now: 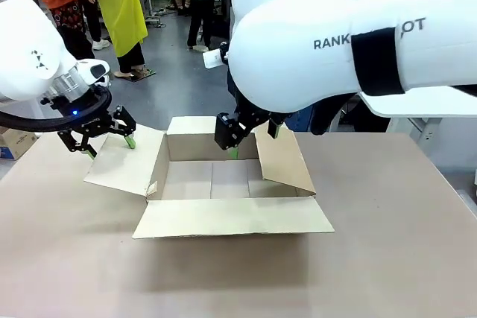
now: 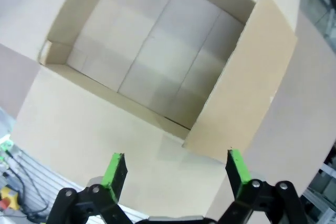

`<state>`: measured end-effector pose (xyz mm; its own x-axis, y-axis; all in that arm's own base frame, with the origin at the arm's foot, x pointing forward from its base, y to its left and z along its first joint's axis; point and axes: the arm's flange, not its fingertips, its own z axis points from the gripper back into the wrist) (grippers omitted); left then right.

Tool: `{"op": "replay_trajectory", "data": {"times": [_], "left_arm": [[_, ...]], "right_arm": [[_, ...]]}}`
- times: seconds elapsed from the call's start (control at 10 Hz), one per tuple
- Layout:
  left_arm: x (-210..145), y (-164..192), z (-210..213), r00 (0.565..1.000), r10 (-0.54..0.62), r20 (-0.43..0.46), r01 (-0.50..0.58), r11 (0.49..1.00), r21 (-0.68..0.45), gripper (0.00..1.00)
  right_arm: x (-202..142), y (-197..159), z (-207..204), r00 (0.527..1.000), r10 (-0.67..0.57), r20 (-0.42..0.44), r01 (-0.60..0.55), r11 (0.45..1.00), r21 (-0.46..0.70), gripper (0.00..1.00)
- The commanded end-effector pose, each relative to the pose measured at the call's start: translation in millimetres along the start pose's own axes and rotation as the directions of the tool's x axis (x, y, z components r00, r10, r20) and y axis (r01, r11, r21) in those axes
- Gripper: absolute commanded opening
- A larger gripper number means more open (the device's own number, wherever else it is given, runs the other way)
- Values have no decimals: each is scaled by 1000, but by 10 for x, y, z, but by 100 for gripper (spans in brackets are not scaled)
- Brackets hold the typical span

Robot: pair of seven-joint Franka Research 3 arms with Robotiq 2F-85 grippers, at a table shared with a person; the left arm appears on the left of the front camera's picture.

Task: Pack the gift set into the box.
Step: Place both hands on the side flaps of the Package Box and spread them outward.

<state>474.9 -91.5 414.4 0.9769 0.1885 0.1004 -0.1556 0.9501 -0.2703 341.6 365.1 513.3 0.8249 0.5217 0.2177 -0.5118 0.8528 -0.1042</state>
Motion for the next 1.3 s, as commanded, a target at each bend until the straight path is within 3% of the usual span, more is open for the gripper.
{"op": "replay_trajectory", "data": {"times": [0.0, 0.1, 0.2, 0.3, 0.4, 0.5, 0.7, 1.2], "left_arm": [[-12, 7, 30, 1000, 10, -3, -10, 1000, 14, 100], [-12, 7, 30, 1000, 10, -3, -10, 1000, 14, 100], [-12, 7, 30, 1000, 10, -3, -10, 1000, 14, 100], [-12, 7, 30, 1000, 10, -3, -10, 1000, 14, 100], [-12, 7, 30, 1000, 10, -3, -10, 1000, 14, 100], [-12, 7, 30, 1000, 10, -3, -10, 1000, 14, 100], [-12, 7, 30, 1000, 10, -3, -10, 1000, 14, 100], [-12, 7, 30, 1000, 10, -3, -10, 1000, 14, 100]], "right_arm": [[15, 24, 150, 995, -8, 102, 3, 999, 47, 100], [0, 0, 0, 1000, 0, 0, 0, 1000, 0, 100], [191, 1, -143, 993, -114, 14, 115, 993, -34, 100], [320, -75, -317, 969, -248, 17, 248, 969, 27, 100], [404, -190, -469, 905, -425, 7, 424, 905, 24, 100], [470, -275, -650, 808, -589, -22, 586, 806, -79, 100], [527, -357, -943, 776, -630, -29, 622, 772, -129, 100], [619, -466, -1132, 783, -622, -23, 599, 763, -244, 100]]}}
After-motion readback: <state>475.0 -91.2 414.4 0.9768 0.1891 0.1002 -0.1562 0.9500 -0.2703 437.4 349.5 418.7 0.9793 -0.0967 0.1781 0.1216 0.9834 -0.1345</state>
